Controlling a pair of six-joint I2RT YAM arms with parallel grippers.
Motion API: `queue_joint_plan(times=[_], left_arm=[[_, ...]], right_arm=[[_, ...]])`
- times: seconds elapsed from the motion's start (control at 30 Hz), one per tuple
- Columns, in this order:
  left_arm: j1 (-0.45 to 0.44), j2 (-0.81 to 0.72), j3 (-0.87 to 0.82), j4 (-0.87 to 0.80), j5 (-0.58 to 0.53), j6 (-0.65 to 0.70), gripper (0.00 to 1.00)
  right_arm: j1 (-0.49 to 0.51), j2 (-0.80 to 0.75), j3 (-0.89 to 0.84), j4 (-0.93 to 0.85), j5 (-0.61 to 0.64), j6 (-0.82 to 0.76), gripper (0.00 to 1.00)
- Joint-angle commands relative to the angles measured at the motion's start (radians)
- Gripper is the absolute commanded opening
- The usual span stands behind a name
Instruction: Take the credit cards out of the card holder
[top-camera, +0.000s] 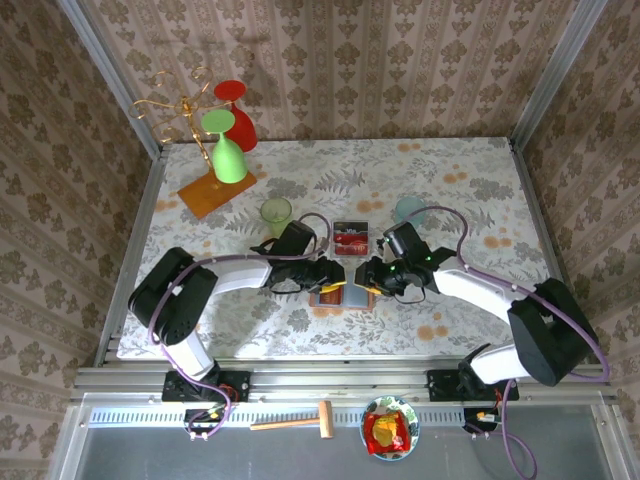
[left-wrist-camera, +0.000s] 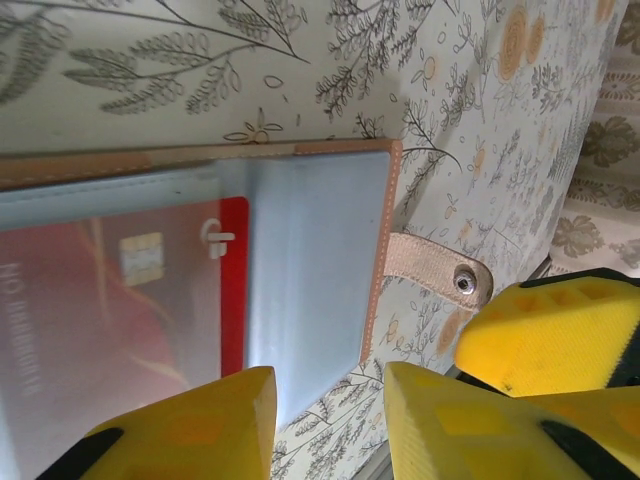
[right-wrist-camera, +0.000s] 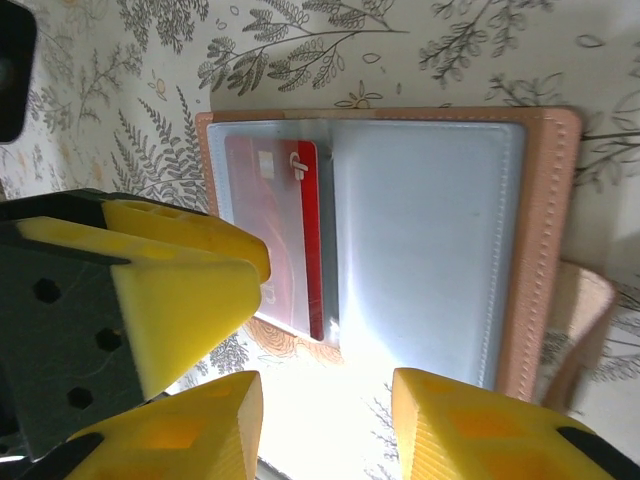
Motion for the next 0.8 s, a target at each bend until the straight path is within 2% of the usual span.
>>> queue_joint_plan(times=[0.0,0.43,0.77], left_arm=[[0.022,-0.036,-0.035,0.036,0.013,-0.007,0.34],[0.104,-0.084,-0.128,-0.037,0.004,0.085,0.34],[0.107,-0.09,-0.174,-0.035,-0.013,0.093,0.34]], right_arm=[[0.023,0.047,0.045,0.026,-0.007,0.021,0.4],[0.088,0.192,0.137,0.048,-0.001,0.041,0.39],[0.104,0.218,0.172,0.026,-0.004,0.029,0.39]])
